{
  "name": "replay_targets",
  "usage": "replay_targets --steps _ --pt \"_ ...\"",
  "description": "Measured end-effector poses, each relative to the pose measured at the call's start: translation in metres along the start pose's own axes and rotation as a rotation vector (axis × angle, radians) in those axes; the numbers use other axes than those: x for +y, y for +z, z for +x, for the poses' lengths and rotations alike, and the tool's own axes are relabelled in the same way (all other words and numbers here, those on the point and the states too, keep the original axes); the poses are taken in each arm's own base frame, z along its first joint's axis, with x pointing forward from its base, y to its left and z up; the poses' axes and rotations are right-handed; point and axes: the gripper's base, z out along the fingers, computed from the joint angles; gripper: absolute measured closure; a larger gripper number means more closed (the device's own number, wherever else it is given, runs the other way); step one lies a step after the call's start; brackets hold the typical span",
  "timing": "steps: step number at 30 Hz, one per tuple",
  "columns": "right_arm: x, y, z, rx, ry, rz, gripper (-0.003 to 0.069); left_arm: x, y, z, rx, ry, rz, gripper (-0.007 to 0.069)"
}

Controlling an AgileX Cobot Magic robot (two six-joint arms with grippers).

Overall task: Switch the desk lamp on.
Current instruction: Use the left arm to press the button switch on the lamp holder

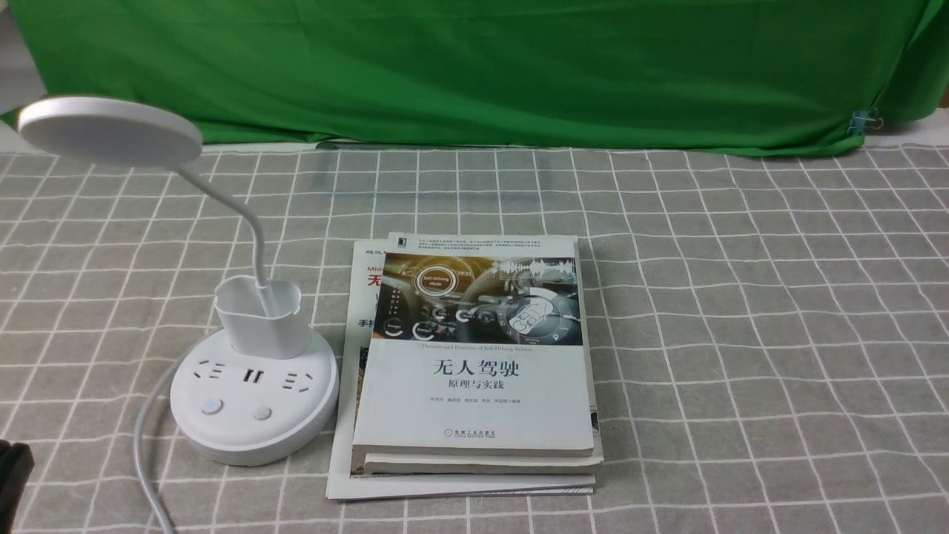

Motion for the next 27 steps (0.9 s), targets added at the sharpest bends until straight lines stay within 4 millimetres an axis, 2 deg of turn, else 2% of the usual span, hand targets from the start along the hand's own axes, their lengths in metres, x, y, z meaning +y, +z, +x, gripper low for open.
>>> replay_targets --steps 8,14,16,19,21,24,27 --pt "0.000 0.000 0.000 0.000 0.000 0.000 0.0414 0.007 -0.002 -0.018 -0.210 -0.224 -0.051 0.0606" --pt "0.000 0.000 0.000 0.000 0.000 0.000 0.0414 0.018 -0.009 -0.036 -0.438 -0.435 -0.112 0.0606" --pt "0.000 0.000 0.000 0.000 0.000 0.000 0.0414 0.019 -0.010 -0.039 -0.441 -0.451 -0.105 0.0606" --pt "0.000 0.000 0.000 0.000 0.000 0.000 0.0414 0.022 -0.017 -0.082 -0.349 -0.318 -0.043 0.0606" --pt "0.000 0.000 0.000 0.000 0.000 0.000 0.0414 0.026 -0.016 -0.101 -0.255 -0.266 -0.024 0.0606" --pt "0.000 0.000 0.000 0.000 0.000 0.000 0.0414 0.027 -0.007 -0.113 -0.069 -0.264 0.013 0.0606" --pt "0.000 0.000 0.000 0.000 0.000 0.000 0.0414 0.024 0.008 -0.105 0.173 -0.261 0.052 0.0606"
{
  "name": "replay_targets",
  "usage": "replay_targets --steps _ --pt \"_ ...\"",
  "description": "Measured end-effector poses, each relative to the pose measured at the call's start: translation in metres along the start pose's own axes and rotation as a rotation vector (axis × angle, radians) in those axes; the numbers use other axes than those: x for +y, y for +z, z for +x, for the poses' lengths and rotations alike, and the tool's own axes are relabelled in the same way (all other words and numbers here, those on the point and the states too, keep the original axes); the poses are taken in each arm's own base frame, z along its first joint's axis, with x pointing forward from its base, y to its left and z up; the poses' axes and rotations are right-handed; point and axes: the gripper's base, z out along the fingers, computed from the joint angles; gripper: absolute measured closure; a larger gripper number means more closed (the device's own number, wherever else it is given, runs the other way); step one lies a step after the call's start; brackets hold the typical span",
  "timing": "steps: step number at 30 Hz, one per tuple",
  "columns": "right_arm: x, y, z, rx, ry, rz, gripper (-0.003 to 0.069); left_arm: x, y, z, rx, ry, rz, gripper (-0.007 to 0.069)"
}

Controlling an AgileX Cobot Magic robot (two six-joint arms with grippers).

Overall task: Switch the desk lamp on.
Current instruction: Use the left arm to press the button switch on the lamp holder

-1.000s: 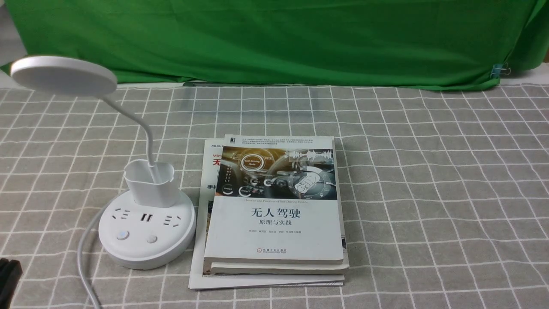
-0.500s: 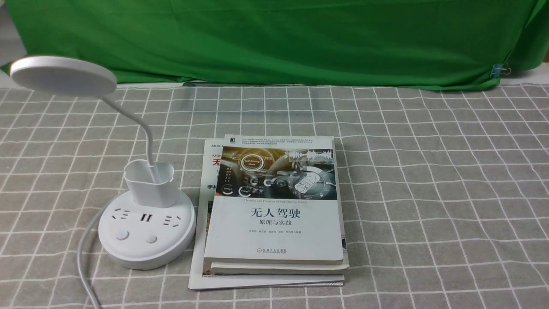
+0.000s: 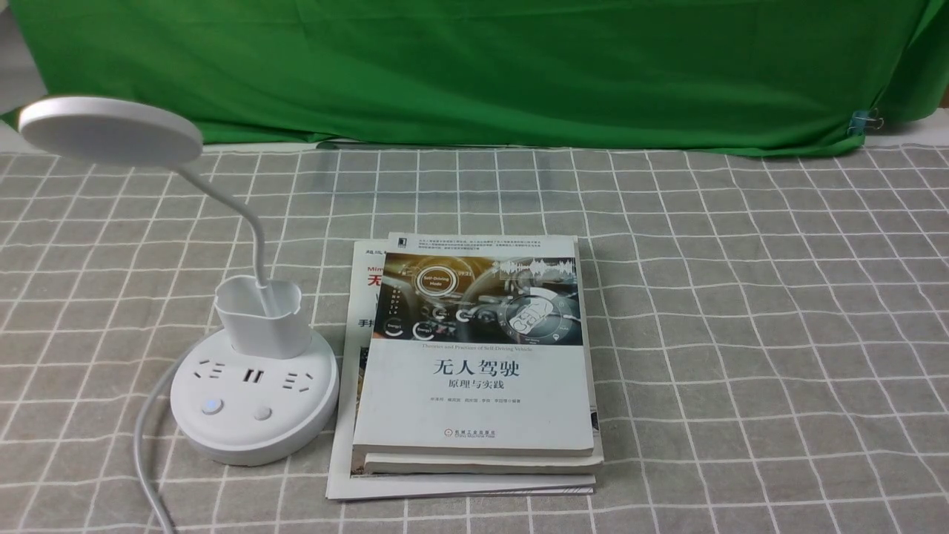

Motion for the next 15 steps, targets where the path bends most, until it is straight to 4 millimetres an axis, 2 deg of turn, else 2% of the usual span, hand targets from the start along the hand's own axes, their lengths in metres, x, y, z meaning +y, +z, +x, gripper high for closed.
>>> replay_targets --steps 3,10,15 --pt "0.000 0.000 0.000 0.000 0.000 0.000 0.0414 0.002 0.016 0.008 0.148 0.025 -0.011 0.0606" --pt "0.000 0.000 0.000 0.000 0.000 0.000 0.0414 0.001 0.046 0.014 0.265 -0.009 0.001 0.0606" --pt "0.000 0.000 0.000 0.000 0.000 0.000 0.0414 0.002 0.078 0.030 0.435 0.014 0.016 0.0606"
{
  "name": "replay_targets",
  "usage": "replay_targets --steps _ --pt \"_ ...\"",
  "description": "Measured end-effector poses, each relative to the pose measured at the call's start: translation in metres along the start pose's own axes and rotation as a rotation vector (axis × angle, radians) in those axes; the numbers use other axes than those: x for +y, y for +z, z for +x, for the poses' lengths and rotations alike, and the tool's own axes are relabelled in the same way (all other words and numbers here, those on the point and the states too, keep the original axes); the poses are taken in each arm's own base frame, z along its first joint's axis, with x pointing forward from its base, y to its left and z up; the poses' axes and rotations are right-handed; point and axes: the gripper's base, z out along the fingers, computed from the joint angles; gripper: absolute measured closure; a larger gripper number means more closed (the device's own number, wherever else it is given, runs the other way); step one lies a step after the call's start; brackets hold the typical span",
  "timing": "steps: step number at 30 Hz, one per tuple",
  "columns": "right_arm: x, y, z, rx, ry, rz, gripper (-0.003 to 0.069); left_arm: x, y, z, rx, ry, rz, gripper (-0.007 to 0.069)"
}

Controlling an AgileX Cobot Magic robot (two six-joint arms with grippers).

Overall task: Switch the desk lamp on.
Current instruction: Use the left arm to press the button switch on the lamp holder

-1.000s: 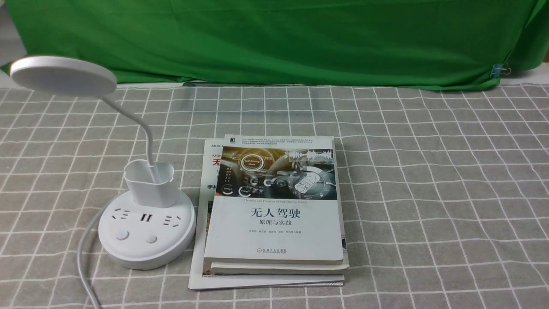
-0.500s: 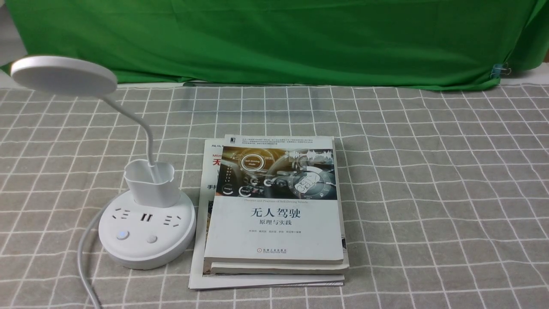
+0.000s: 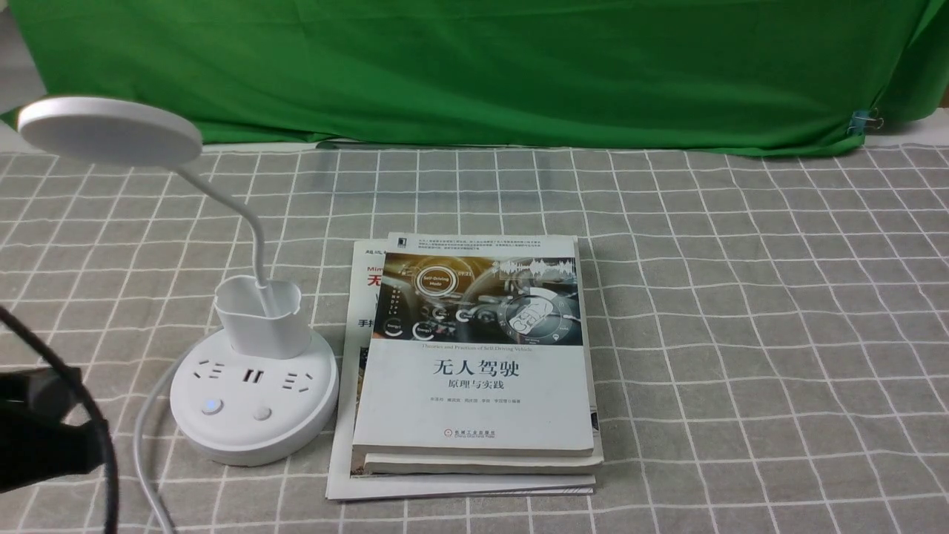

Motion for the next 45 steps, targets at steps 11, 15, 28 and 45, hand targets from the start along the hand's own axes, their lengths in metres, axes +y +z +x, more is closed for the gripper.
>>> replay_targets --steps 11,15,28,45 --pt "0.000 0.000 0.000 0.000 0.000 0.000 0.0414 -0.024 0.061 -0.009 0.335 0.075 0.172 0.0606" --pt "0.000 0.000 0.000 0.000 0.000 0.000 0.0414 -0.041 0.081 -0.015 0.395 0.134 0.169 0.0606" --pt "0.000 0.000 0.000 0.000 0.000 0.000 0.0414 -0.053 0.131 -0.021 0.389 0.193 0.096 0.0606" --pt "0.000 0.000 0.000 0.000 0.000 0.000 0.0414 -0.055 0.146 -0.013 0.412 0.204 0.096 0.0606"
